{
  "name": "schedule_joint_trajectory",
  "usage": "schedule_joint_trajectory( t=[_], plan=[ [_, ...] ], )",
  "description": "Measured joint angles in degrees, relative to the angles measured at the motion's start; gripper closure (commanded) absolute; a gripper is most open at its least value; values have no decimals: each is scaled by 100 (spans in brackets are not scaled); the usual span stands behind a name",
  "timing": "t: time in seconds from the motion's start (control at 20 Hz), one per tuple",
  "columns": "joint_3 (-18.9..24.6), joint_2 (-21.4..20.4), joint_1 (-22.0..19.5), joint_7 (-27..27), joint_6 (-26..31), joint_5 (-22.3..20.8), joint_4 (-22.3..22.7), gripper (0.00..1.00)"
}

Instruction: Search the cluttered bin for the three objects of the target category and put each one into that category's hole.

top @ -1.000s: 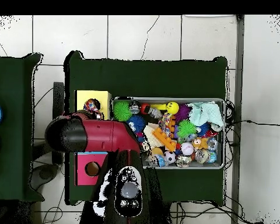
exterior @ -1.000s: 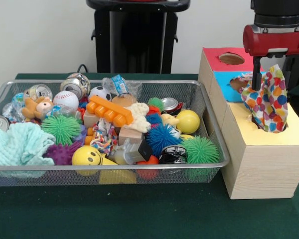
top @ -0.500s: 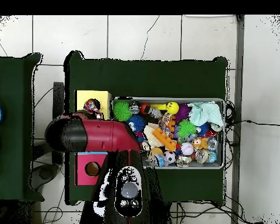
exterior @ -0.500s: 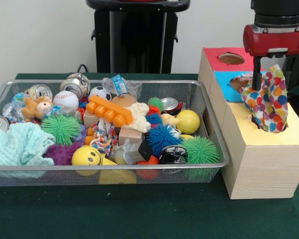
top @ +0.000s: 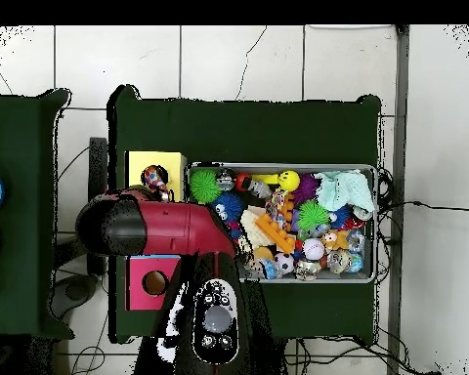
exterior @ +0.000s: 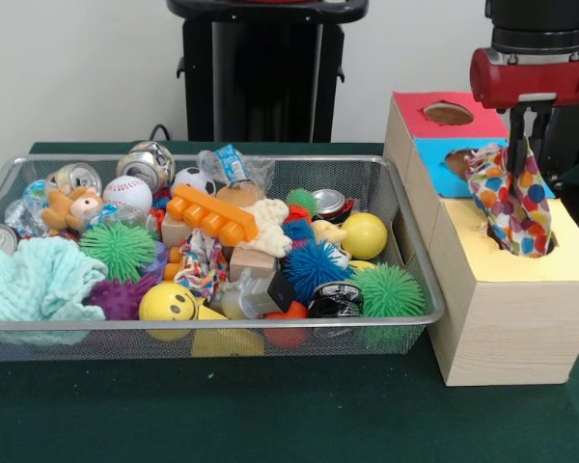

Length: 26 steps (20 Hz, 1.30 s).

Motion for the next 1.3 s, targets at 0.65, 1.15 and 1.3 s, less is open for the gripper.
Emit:
schedule_joint_trajectory(
  t=[0.65, 1.15, 1.3],
  plan=[
    [8, 208, 34, 0, -67, 1, -21, 100],
    [151, 552, -6, 0, -822, 12, -17, 100],
    [213, 561, -37, 0, -959, 12, 2, 100]
  ],
)
